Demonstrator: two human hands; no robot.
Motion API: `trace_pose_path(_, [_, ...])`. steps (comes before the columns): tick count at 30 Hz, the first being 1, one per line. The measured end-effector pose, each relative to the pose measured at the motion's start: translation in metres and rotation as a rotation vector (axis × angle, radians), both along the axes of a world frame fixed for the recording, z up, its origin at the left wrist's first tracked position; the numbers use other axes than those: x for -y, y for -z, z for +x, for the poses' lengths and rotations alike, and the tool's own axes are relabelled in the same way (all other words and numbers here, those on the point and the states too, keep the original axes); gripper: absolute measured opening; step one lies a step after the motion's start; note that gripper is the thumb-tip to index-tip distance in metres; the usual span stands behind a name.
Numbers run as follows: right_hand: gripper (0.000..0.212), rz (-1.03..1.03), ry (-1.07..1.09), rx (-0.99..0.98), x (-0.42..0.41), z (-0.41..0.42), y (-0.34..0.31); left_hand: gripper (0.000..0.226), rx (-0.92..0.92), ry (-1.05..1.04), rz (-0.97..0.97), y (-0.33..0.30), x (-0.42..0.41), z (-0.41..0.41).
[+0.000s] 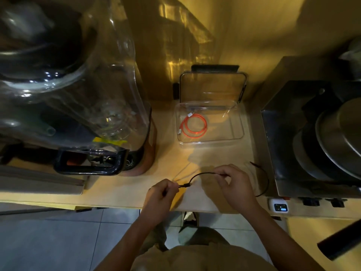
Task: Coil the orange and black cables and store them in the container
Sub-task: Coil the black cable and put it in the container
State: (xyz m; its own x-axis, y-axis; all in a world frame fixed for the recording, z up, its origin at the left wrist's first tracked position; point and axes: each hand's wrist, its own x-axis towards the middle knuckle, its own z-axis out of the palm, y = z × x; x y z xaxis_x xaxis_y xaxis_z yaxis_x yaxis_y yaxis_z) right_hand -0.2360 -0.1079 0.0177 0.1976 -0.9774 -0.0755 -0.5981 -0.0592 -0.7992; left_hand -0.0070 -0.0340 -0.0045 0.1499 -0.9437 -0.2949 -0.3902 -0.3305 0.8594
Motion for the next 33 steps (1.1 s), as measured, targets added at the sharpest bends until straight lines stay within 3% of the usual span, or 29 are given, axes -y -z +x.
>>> trace_pose_path(7, [0.011, 0.057, 0.143, 0.099, 0.000, -0.010, -0.032, 0.046, -0.366, -0.382, 0.036, -0.033, 0.011, -0.007])
trace_pose_path(10, [0.010, 0.092, 0.186, 0.131, -0.001, -0.016, -0.047, 0.049, -0.610, -0.538, -0.009, -0.045, 0.017, -0.014])
trace_pose_path(14, [0.013, 0.143, 0.201, 0.184, 0.000, -0.023, -0.069, 0.040, -0.839, -0.605, -0.035, -0.054, 0.022, -0.018])
trace_pose_path(23, [0.027, 0.427, 0.316, 0.662, 0.009, -0.037, -0.093, 0.025, -0.978, -0.345, 0.003, -0.063, 0.031, -0.023])
trace_pose_path(26, [0.022, 0.420, 0.268, 0.712, 0.010, -0.039, -0.096, 0.018, -1.032, -0.243, 0.074, -0.068, 0.035, -0.025])
trace_pose_path(33, [0.014, 0.379, 0.133, 0.735, 0.006, -0.031, -0.103, 0.030, -0.960, -0.152, 0.126, -0.070, 0.043, -0.034])
